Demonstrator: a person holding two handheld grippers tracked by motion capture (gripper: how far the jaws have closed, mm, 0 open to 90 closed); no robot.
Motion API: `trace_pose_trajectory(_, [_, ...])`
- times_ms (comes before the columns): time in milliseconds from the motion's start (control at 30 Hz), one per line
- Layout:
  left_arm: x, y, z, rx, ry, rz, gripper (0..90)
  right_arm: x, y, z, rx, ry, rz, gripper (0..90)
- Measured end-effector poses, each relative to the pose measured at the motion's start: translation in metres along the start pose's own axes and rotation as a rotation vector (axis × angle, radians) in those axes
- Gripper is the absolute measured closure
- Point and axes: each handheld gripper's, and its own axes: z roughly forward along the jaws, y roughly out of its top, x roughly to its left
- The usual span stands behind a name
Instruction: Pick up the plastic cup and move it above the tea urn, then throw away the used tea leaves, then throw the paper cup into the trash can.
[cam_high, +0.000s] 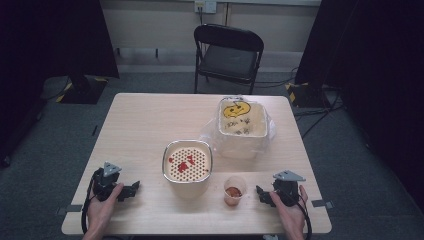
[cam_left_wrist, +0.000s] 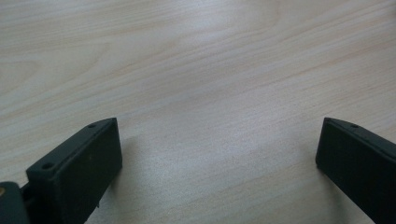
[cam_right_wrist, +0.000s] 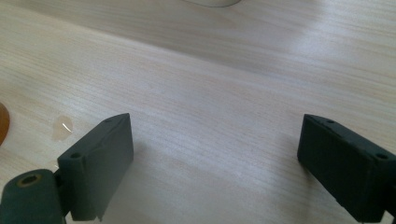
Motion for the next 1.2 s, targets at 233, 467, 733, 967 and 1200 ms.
trace_pose_trajectory(233, [0.0,0.0,0.0,0.0,-0.001,0.0,0.0,0.001,0.0,-0.001,-0.004,0.0,0.02,12.8])
trace_pose_trajectory(467, [0.0,0.0,0.0,0.0,-0.001,0.0,0.0,0.014,0.002,-0.016,-0.024,0.112,0.024,13.9])
trace_pose_trajectory(733, [0.0,0.0,0.0,0.0,0.0,0.0,0.0,0.03,-0.002,-0.026,-0.03,0.183,0.004,19.1])
trace_pose_trajectory(967, [0.0,0.0,0.0,0.0,0.0,0.0,0.0,0.046,0.0,-0.043,-0.03,0.259,-0.048,19.5])
trace_pose_trajectory(1200, [0.0,0.0,0.0,0.0,-0.001,0.0,0.0,0.069,0.004,-0.044,-0.043,0.333,-0.094,20.0])
